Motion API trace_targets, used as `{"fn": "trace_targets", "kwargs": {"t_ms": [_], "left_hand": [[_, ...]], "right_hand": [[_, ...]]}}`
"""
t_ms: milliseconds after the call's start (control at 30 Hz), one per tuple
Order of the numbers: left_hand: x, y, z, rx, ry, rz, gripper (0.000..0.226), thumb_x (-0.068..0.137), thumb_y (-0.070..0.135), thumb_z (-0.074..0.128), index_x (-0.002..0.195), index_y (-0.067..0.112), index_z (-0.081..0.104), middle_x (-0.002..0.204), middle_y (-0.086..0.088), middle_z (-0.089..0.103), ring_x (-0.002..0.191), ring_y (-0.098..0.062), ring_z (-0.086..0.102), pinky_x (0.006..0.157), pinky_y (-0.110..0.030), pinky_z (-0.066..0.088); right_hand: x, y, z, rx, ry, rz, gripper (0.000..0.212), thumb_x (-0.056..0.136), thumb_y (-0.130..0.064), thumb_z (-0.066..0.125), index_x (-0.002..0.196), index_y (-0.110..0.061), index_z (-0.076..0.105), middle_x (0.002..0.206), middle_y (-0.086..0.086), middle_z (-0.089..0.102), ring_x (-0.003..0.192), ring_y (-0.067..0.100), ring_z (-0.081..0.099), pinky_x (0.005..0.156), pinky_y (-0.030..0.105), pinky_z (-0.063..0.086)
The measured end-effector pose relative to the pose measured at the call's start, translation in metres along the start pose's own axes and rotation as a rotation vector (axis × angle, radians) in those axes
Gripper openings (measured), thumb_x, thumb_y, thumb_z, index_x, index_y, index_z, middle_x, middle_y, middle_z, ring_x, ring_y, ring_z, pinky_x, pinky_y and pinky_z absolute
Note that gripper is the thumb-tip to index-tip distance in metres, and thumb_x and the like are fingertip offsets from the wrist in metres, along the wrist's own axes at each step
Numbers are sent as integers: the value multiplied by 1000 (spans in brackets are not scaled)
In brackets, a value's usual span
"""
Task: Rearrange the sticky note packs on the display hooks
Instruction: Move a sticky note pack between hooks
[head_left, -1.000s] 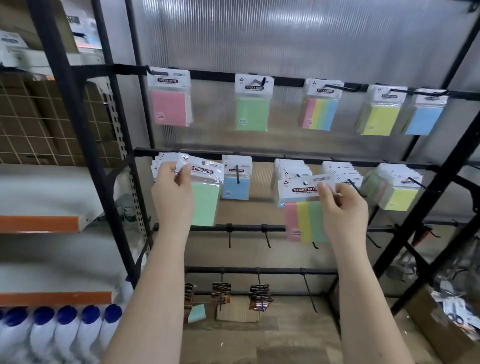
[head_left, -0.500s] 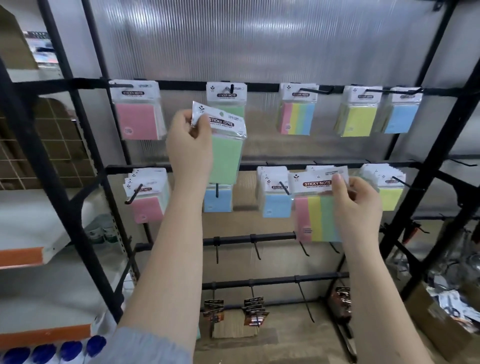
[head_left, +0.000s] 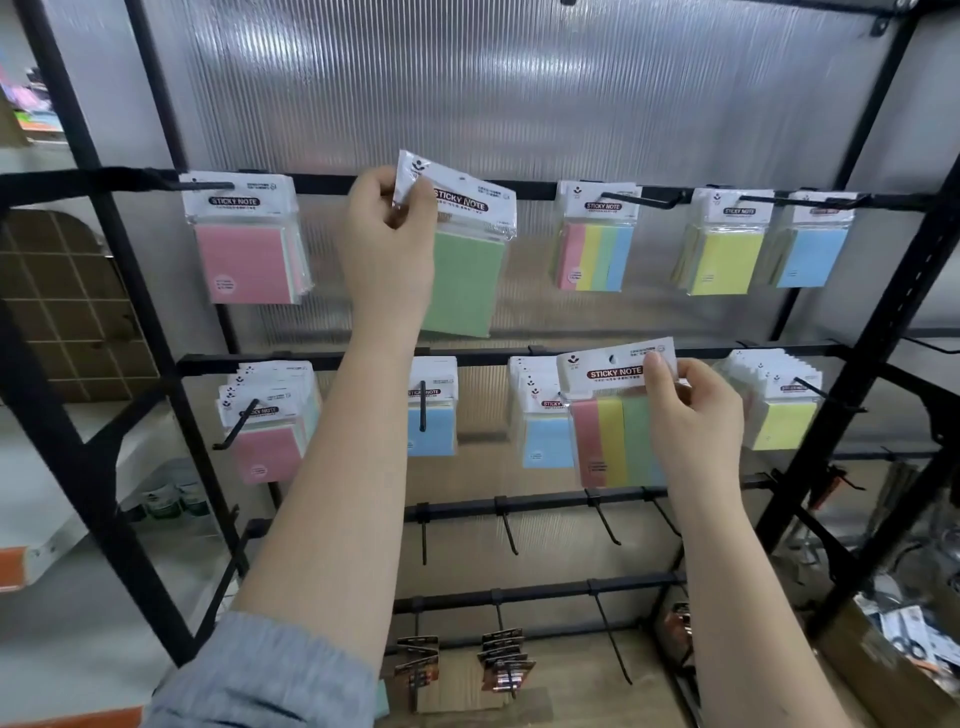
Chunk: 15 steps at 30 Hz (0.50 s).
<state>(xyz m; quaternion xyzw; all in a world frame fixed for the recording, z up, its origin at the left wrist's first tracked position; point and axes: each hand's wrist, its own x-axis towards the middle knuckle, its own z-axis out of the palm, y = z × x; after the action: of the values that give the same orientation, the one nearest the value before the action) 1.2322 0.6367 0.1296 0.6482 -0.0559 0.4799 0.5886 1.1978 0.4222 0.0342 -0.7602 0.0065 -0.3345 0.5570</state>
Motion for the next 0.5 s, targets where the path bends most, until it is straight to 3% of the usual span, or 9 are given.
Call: {"fn": "trace_targets", "kwargs": {"t_ms": [167, 300, 367, 500], "left_hand": [[1, -11, 6, 5, 63, -18, 8, 88, 20, 59, 83, 17, 55, 73, 7, 59, 79, -22, 65, 66, -25, 47], [2, -17, 11, 16, 95, -19, 8, 88, 20, 59, 83, 14, 55, 68, 12, 54, 67, -10, 57, 62, -20, 42], [3, -21, 14, 33, 111, -10, 9, 88, 20, 59, 82, 16, 54, 66, 13, 53, 59, -1, 49, 58, -16, 39], [4, -31, 18, 58, 128, 0, 10, 89, 21, 59, 83, 17, 53, 69, 13, 54, 58, 1, 48, 55, -15, 37]], "right_hand": [[5, 3, 6, 19, 2, 20, 46, 95, -29, 53, 70, 5, 34, 55, -4, 26, 44, 6, 22, 42, 19, 17], [8, 5, 10, 28, -17, 37, 44, 95, -31, 53, 67, -1, 36, 56, -3, 27, 46, 6, 21, 48, 24, 18], [10, 6, 12, 31, -22, 34, 43, 95, -31, 52, 64, -7, 34, 56, -2, 28, 45, 6, 21, 45, 21, 17], [14, 6, 16, 20, -18, 30, 45, 95, -30, 53, 59, -17, 28, 50, -8, 25, 41, 7, 23, 39, 17, 18]]}}
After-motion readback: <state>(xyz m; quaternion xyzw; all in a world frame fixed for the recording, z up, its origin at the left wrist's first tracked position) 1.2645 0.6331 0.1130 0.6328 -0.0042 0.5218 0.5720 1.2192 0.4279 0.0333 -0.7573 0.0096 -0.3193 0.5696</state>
